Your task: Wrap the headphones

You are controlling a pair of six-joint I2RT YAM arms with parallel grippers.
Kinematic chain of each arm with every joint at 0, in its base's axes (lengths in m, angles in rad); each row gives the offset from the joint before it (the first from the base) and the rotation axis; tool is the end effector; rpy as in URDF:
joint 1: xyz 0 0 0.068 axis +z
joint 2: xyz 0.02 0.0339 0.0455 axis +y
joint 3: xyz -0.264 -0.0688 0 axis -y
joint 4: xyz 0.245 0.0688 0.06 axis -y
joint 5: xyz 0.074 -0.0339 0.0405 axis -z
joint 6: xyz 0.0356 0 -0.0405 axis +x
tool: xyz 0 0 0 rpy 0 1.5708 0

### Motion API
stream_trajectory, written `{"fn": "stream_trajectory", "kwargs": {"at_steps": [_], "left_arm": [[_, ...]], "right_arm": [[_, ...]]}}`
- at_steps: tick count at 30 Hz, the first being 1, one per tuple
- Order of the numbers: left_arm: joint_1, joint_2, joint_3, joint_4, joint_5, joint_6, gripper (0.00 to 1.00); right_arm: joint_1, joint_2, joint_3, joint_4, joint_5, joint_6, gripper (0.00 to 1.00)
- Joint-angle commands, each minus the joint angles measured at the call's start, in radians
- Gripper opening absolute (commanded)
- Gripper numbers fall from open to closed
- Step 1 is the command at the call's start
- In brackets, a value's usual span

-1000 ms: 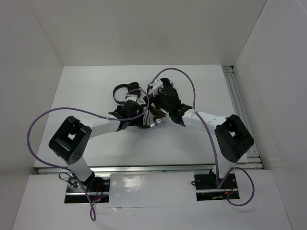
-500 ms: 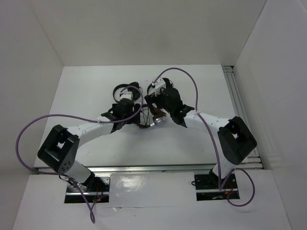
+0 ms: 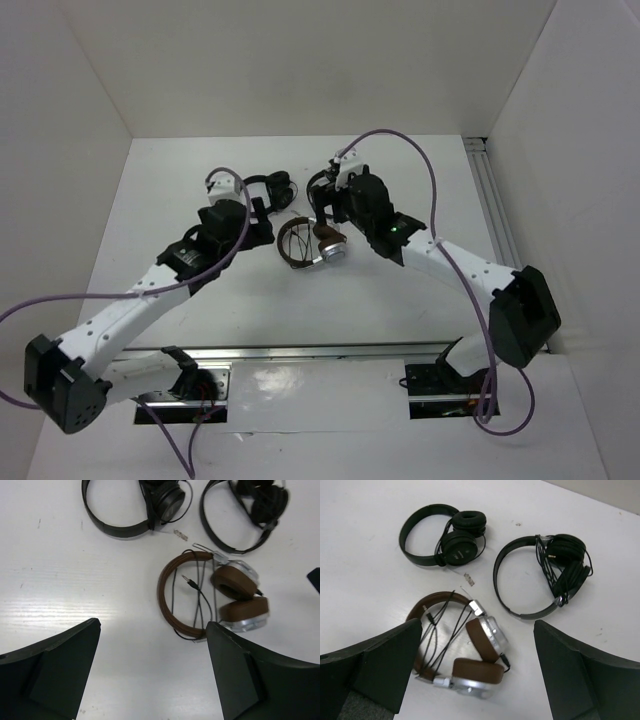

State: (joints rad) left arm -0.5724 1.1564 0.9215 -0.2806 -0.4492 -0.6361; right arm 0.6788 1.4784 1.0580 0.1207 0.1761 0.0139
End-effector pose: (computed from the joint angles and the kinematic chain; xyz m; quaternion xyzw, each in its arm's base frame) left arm 0.2254 -0.1269 0.3042 -0.1389 0.8383 -0.1205 0.5133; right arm 0.2748 0.2136 0.2990 -0.2123 0.7748 0.1342 0.5802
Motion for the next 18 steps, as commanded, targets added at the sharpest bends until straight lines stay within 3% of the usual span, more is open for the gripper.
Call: {"fn": "stream_trajectory", "kwargs": {"at_steps": [1,6,12,18], "left_arm": [[-0.038,-0.134,0.071,-0.152,-0.011,-0.079,1.00],[-0.092,-0.427,0.051,-0.276,0.075,-0.093,1.00],[-0.115,-0.642,0.051,-0.477,0.184,-0.036,1.00],[-0.115,-0.918,0.001,-0.531,0.218,0.001,1.00]], "right_arm": [[0.034,-0.119,0.082,-0.223,0.060,0.152,1.00],[0.067,-0.282,0.004,-0.348,0.019,0.271,1.00],[0.105,-0.561,-0.176,-0.414,-0.052,0.368,1.00],[0.105,-0.834,-0.230,-0.578,-0.098,0.411,1.00]]}}
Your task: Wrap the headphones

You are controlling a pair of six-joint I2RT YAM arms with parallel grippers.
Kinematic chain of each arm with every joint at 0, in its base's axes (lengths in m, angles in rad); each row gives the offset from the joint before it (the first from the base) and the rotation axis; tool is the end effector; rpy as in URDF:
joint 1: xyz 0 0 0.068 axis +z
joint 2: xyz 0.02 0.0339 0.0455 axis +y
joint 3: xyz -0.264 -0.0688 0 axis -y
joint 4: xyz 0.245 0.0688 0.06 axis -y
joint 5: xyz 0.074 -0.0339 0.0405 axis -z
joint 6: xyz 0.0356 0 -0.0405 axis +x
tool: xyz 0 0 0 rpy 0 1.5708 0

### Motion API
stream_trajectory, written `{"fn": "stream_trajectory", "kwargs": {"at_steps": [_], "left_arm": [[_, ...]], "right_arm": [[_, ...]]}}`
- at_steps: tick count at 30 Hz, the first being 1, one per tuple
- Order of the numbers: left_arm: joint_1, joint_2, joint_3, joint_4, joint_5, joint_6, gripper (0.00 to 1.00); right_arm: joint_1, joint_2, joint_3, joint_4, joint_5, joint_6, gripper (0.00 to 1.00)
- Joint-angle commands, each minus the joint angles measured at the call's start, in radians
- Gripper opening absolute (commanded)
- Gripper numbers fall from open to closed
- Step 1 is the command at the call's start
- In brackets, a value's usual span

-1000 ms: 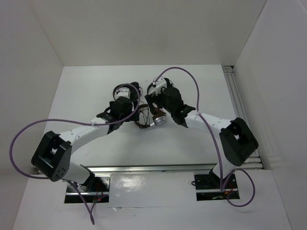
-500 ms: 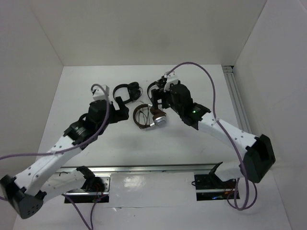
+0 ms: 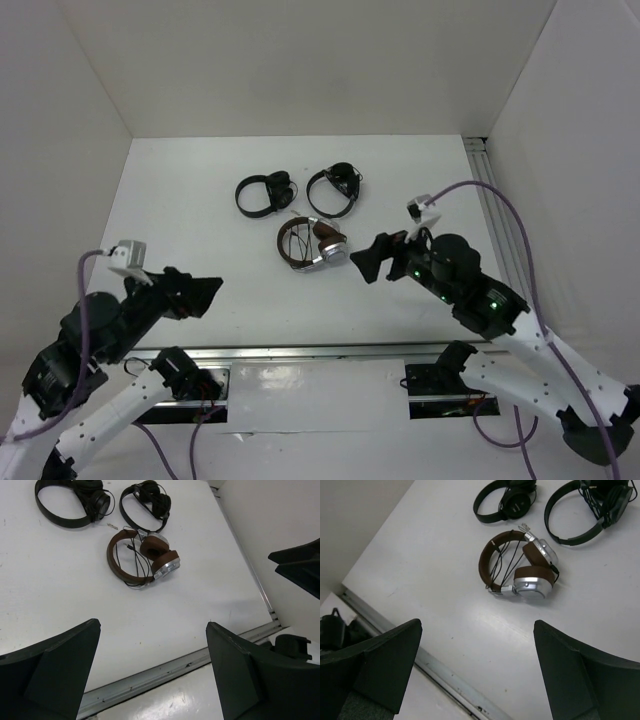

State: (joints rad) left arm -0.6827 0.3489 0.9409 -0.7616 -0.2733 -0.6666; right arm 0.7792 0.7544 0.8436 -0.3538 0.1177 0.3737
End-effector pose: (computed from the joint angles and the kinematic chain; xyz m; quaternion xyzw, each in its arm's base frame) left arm 0.0437 -0.0231 0.3720 -0.0817 0.7580 -0.3176 0.5638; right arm 0.1252 0.1178 0.3473 -0.1246 0.7838 0.2915 0.5340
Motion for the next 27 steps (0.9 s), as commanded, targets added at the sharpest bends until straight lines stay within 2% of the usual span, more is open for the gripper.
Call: {"fn": "stream_trajectory", "kwargs": {"at_steps": [1,6,9,14,27], "left_arm": [[-0.005,-0.152,-0.031,-0.036,0.052,0.032,1.00],[-0.005,-0.330,-0.054,-0.022,0.053,0.003,1.00],[-0.005,-0.363,-0.054,-0.042,0.042,-0.011,1.00],[-0.005,-0.373,-0.054,-0.051,0.022,-0.033,1.00],[-0.005,-0.383,-0.054,-0.051,0.022,-0.033,1.00]], "right_arm": [[0.005,-0.144,-0.024,-0.114,-0.049,0.051,1.00],[0.005,-0.358,-0.023,-0.258,-0.037,0.094,1.00],[0.005,-0.458,0.000,-0.289,-0.065,0.094,1.00],[0.005,-0.458,0.123,-0.439,0.046,0.077,1.00],[-0.005,-0.449,0.112,-0.439,0.046,0.067,1.00]]}}
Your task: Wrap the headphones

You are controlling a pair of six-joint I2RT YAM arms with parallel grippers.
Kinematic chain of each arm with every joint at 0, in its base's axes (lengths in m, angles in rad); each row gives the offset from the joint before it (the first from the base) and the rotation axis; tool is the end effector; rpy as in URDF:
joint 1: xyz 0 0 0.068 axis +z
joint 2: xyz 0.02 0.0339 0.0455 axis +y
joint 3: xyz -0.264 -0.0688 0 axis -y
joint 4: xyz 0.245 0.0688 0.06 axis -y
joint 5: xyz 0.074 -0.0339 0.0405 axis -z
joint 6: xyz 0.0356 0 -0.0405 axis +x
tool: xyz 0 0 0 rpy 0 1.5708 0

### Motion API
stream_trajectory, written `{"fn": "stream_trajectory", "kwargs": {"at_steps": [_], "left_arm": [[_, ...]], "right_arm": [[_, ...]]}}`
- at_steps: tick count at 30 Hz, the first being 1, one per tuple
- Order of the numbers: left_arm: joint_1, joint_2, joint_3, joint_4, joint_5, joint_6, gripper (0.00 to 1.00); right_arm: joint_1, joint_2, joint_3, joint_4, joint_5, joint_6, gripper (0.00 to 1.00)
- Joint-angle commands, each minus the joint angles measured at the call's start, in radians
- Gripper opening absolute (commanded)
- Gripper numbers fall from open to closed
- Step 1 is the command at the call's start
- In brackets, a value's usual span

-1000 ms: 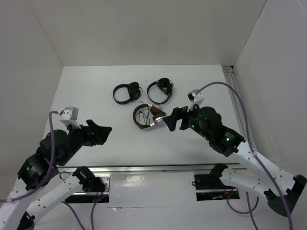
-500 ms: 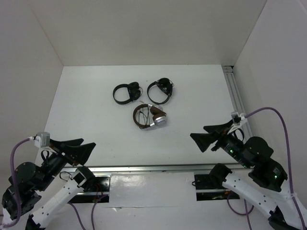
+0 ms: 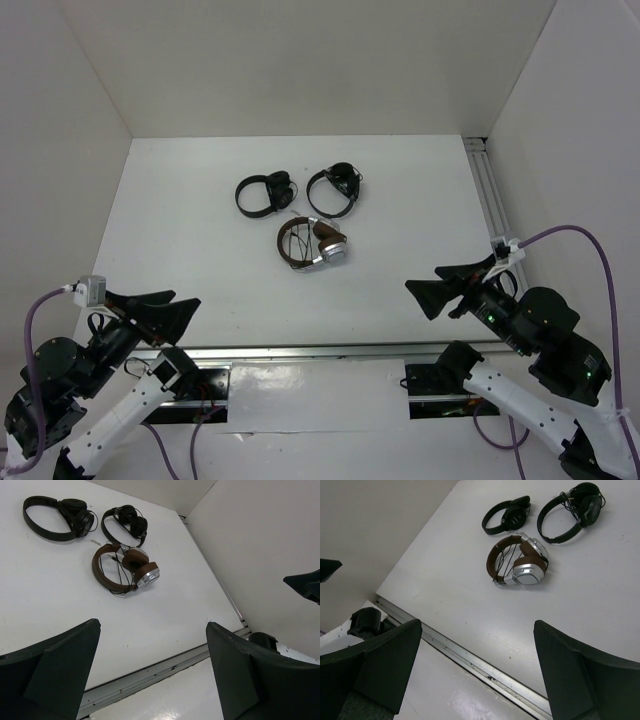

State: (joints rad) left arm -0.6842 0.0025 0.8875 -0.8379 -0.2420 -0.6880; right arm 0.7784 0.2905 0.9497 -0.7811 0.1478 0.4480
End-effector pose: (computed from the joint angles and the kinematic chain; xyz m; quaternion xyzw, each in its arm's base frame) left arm -0.0154 0.0236 0.3469 -0.0886 0.6850 -0.3906 0.6085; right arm 0.0267 0.0190 0.3733 -0.0746 0.7447 0.3351 0.5723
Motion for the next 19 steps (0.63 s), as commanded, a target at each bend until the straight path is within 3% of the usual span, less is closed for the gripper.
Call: {"fn": "stream_trajectory", "kwargs": {"at_steps": [1,19], "left_arm": [[-0.003,-0.045,-0.001,0.025,-0.010,-0.012,1.00],[-0.003,-0.074,-0.001,0.016,-0.019,-0.012,1.00]], "right_arm": [[-0.004,0.015,0.006,-0.012,0.016,-0.008,1.00],[-0.022,0.033,0.006,-0.012,0.016,-0.008,1.00]]}}
